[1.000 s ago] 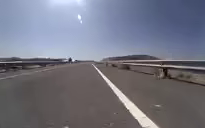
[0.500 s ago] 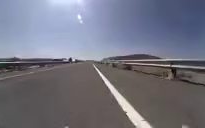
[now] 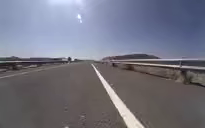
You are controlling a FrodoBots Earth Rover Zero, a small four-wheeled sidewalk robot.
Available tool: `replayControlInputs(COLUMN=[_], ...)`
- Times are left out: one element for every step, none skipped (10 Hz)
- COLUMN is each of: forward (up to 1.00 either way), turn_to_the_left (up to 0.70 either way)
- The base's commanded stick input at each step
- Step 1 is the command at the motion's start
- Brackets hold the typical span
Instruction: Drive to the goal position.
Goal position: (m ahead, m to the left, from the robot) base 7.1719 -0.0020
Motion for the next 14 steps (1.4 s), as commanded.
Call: replayControlInputs(forward=[1.0,1.0,1.0,1.0,1.0,1.0,1.0,1.0,1.0,1.0,1.0,1.0,1.0,1.0], turn_to_the_left=[0.0,0.0,0.0,0.0,0.27,0.27,0.0,0.0,0.0,0.0,0.0,0.0,0.0,0.0])
